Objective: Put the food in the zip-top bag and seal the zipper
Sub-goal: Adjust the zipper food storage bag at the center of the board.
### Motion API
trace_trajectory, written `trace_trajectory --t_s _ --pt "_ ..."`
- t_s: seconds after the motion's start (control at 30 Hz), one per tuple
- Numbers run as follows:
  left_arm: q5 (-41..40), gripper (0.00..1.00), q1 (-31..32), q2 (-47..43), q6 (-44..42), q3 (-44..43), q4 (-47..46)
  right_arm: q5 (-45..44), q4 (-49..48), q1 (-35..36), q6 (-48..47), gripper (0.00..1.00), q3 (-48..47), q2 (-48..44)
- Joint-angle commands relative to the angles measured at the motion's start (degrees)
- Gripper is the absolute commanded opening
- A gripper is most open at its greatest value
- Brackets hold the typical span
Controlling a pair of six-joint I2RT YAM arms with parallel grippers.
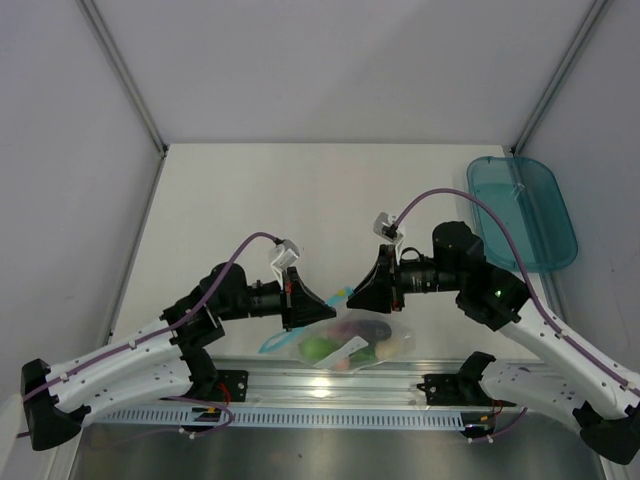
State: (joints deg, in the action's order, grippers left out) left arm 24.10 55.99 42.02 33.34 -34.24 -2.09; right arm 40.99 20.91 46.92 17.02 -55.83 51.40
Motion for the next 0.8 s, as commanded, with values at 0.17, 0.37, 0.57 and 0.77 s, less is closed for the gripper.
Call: trace_trajectory --t_s 0.17,0.37,0.57,0.77 --pt "-0.54 0.0 0.09 0.26 -1.62 -2.68 0.68 2.34 0.1 -2.53 -1.9 0.27 -3.05 -0.69" --pt "0.25 0.01 0.09 0.69 -1.35 -2.76 -0.46 1.81 -0.78 -2.71 -1.73 0.23 -3.93 1.07" --pt "0.78 0.01 0.09 0.52 -1.17 -2.76 -0.99 1.38 -2.01 -2.79 -1.28 0.0 -4.19 2.57" --pt "0.6 0.01 0.09 -0.27 -1.18 -1.89 -1.25 -0.04 -2.8 -2.71 -0.58 0.0 -4.37 1.87"
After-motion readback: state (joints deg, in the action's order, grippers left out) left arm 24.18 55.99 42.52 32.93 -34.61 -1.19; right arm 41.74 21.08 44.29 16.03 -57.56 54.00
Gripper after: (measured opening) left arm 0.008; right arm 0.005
